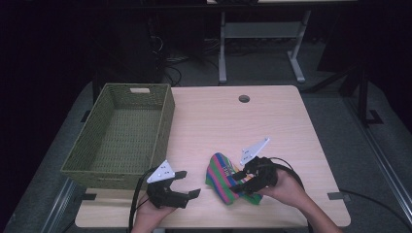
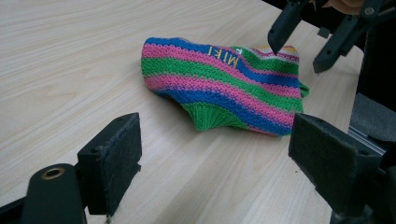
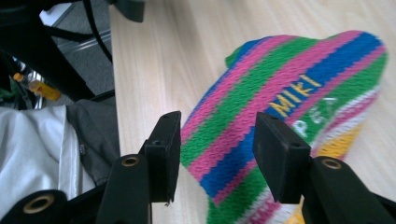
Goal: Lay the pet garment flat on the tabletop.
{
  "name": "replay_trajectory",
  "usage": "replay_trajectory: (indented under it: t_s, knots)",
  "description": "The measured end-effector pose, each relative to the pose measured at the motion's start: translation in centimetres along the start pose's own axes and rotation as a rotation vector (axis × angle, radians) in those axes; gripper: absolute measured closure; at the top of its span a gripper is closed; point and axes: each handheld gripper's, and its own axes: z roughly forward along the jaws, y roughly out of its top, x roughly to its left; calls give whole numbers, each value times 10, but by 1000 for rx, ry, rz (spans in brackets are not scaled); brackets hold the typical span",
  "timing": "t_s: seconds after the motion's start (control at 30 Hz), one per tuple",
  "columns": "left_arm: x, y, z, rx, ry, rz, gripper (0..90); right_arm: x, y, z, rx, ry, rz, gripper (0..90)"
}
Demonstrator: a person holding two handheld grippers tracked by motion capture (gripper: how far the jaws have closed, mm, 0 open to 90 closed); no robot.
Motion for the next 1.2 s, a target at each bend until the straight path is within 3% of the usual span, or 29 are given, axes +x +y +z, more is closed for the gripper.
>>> replay_trajectory:
  t_s: [0.37,0.5,0.87,1.2]
  knots:
    - [1,0,0,1,-2,-1,169,9,7,17,47,45,-30,530]
    - [0,0,1,1,-5,-4,169,14,5,29,54,25,-55,515]
    - [1,0,1,3,-4,-3,169,16,-5,47,102,-10,-65,512]
    - [0,0,1,3,-4,-3,169,26,-10,54,107,-115,-133,576]
